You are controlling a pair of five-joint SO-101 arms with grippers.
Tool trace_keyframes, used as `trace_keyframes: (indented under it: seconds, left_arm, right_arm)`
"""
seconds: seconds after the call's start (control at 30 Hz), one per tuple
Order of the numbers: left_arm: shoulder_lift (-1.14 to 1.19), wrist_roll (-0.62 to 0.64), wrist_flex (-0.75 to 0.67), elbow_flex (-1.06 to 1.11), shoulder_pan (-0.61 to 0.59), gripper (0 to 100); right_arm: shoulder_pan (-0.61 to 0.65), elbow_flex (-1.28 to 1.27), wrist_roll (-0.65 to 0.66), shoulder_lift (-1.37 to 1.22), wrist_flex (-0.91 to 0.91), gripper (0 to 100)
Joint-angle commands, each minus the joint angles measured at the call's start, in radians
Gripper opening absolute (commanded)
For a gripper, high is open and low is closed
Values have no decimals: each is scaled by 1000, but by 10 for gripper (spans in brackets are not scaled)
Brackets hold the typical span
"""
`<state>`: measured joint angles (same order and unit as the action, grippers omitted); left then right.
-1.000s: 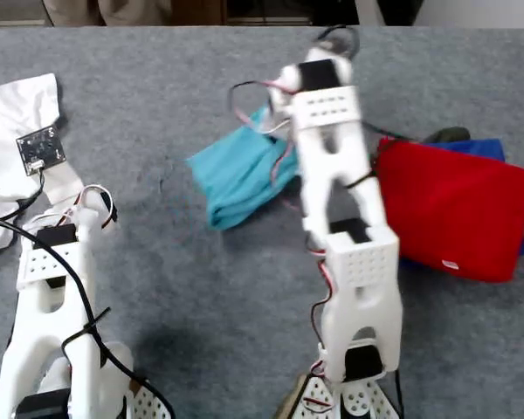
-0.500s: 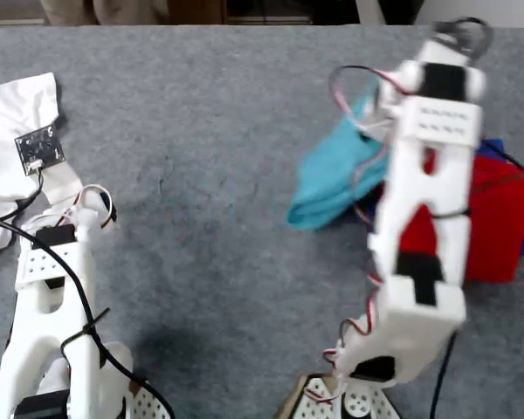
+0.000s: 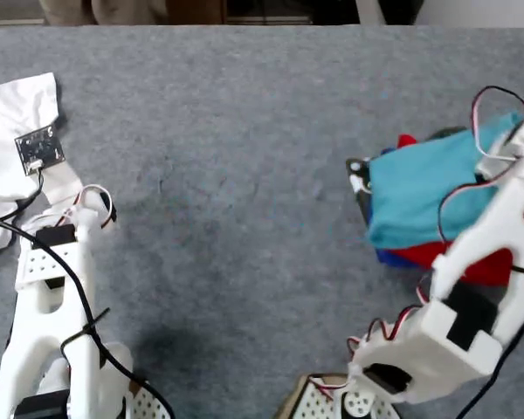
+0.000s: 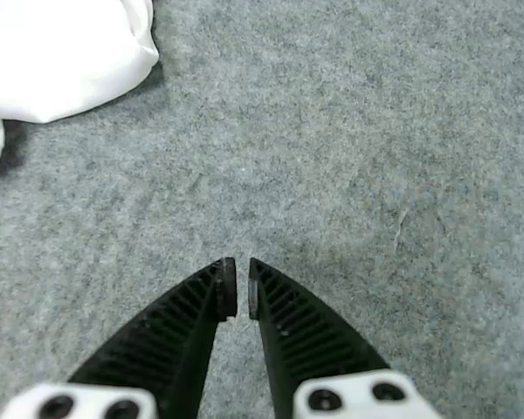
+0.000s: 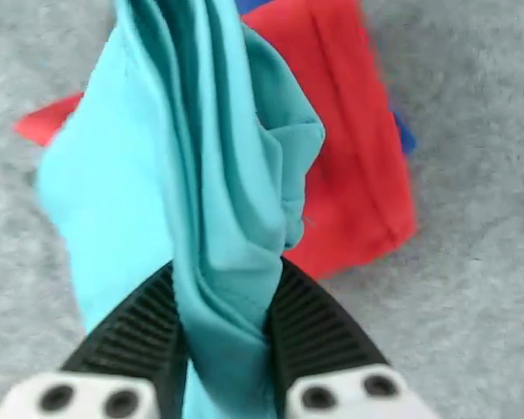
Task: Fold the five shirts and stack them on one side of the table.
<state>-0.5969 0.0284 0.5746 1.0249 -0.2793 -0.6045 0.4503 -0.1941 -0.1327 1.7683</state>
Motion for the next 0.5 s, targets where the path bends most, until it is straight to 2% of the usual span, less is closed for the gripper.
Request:
trace_keyframes:
  seconds: [0.0, 0.17, 0.33, 0.4, 0.47]
  left_arm:
    - [-24, -8, -11, -2, -3, 43]
    - [-24, -26, -9, -2, -2, 43]
    - [-27, -12, -5, -9, -2, 43]
    - [-35, 21, 52, -38, -9, 43]
    - [-35, 25, 167, -112, -28, 43]
  right_arm:
    - [-53, -12, 57, -22, 15, 24]
    - [-90, -13, 66, -36, 15, 239]
    - [-74, -13, 103, 5, 15, 453]
    - [-56, -13, 103, 44, 15, 480]
    - [-38, -13, 100, 85, 14, 479]
